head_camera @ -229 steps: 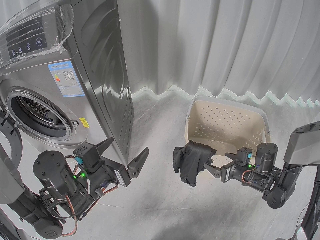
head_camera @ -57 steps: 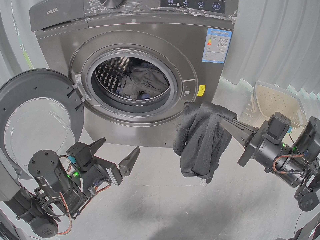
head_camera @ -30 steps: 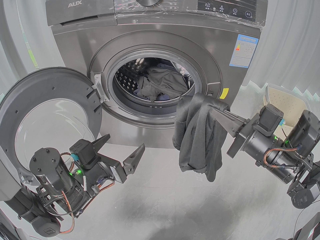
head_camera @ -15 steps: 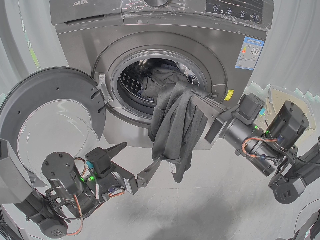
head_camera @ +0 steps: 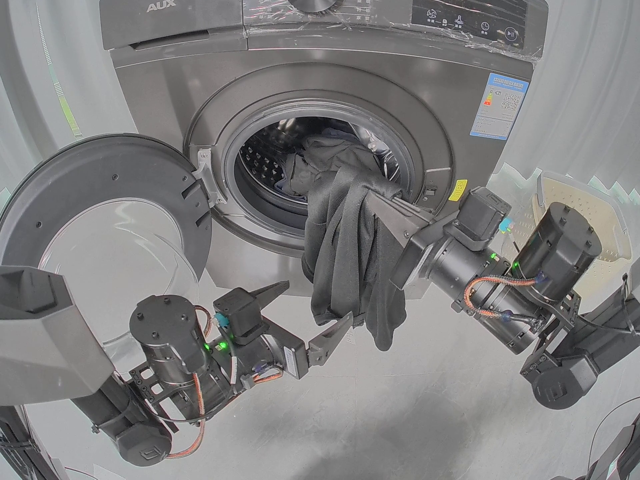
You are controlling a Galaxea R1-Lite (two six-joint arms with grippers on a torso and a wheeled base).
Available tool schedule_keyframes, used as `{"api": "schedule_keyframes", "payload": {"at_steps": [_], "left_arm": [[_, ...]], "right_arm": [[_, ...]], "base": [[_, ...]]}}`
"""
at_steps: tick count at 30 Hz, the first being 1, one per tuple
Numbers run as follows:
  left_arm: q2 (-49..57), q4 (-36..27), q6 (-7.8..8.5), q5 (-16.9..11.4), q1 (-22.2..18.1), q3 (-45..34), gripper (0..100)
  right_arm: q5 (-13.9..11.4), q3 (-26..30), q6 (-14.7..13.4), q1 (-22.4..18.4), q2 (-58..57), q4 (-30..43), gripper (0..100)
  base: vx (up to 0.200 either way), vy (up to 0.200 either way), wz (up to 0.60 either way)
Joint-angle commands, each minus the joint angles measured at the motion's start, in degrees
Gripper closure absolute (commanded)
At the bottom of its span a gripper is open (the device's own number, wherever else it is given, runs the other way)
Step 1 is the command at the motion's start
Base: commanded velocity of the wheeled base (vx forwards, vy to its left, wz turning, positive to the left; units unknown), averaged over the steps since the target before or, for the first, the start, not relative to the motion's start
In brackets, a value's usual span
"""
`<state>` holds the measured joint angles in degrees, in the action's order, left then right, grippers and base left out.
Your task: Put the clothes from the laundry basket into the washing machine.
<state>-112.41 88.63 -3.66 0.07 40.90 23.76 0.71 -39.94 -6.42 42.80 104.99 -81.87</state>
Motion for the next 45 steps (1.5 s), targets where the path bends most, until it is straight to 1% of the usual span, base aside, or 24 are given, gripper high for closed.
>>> {"api": "schedule_keyframes", "payload": {"at_steps": [1, 4, 9, 13, 16, 17, 20, 23, 27, 30, 32, 34, 36, 37, 40, 43, 45], "left_arm": [[-4.22, -0.03, -0.03, -0.60, -0.56, 3.66, 0], [-6.24, 0.06, 0.14, -0.69, -1.17, 4.80, 0], [-10.73, 0.06, -0.21, -1.74, -2.49, 9.20, 0], [-14.07, 0.06, -0.21, -1.57, -4.34, 13.07, 0], [-15.91, 0.06, 0.23, -1.22, -5.48, 15.00, 0], [-16.09, 0.06, 0.32, -1.22, -5.57, 15.18, 100], [-15.47, 0.06, 0.14, -1.13, -5.57, 15.00, 100], [-13.01, 0.14, 0.41, -1.04, -4.95, 13.68, 100], [-6.51, 0.14, 0.41, -1.04, -3.11, 9.20, 100], [-0.88, 0.06, 0.49, -1.39, -1.88, 4.37, 100], [2.46, 0.06, 0.05, -1.66, -1.08, 1.47, 100], [4.66, 0.06, -0.03, -1.74, -0.56, -0.47, 100], [5.89, 0.06, -0.12, -1.83, -0.38, -0.73, 100], [6.33, 0.06, -0.03, -1.83, -0.38, -0.73, 100], [7.12, 0.06, -0.03, -1.92, -0.38, -0.64, 100], [9.14, 0.06, -0.39, -4.29, -0.47, -0.20, 100], [9.40, 0.06, -0.65, -4.38, -0.65, 0.76, 100]], "right_arm": [[0.00, -0.23, 0.01, 0.18, 0.92, -0.13, 100], [0.00, -0.23, 0.01, 0.53, 1.01, -0.39, 100], [0.00, -0.32, 0.01, 0.88, 1.01, -0.39, 100], [0.08, -0.23, 0.01, 0.97, 1.01, -0.39, 100], [0.08, -0.14, -0.17, 0.97, 0.83, -0.39, 100], [0.08, -0.05, -0.17, 0.97, 0.83, -0.39, 100], [0.08, 0.39, -0.17, 0.97, 0.75, -0.39, 100], [0.08, 0.47, -0.17, 0.97, 0.83, -0.39, 100], [0.44, 1.09, -0.26, 0.79, 1.10, -0.31, 100], [0.44, 1.70, -0.26, 0.18, 2.42, -0.39, 100], [0.35, 2.23, -0.34, 0.09, 2.68, -0.39, 100], [0.26, 2.41, -0.87, 0.00, 2.77, -0.48, 100], [0.26, 2.32, -1.13, 0.09, 2.94, -0.39, 100], [0.26, 2.32, -1.13, 0.09, 3.30, -0.39, 0], [0.35, 2.58, -1.22, 0.09, 3.65, -0.39, 0], [0.44, 4.52, -1.22, -0.17, 5.23, -0.39, 0], [0.35, 6.27, -1.22, -0.26, 5.41, -0.39, 0]], "base": [[0.000, 0.000, 0.00], [0.000, 0.000, 0.00], [0.000, 0.000, 0.00], [0.000, 0.000, 0.00], [0.000, 0.000, 0.00], [0.000, 0.000, 0.00], [0.000, 0.000, 0.00], [0.000, 0.000, 0.00], [0.000, 0.000, 0.00], [0.000, 0.000, 0.00], [0.000, 0.000, 0.00], [0.000, 0.000, 0.00], [0.000, 0.000, 0.00], [0.000, 0.000, 0.00], [0.000, 0.000, 0.00], [0.000, 0.000, 0.00], [0.000, 0.000, 0.00]]}}
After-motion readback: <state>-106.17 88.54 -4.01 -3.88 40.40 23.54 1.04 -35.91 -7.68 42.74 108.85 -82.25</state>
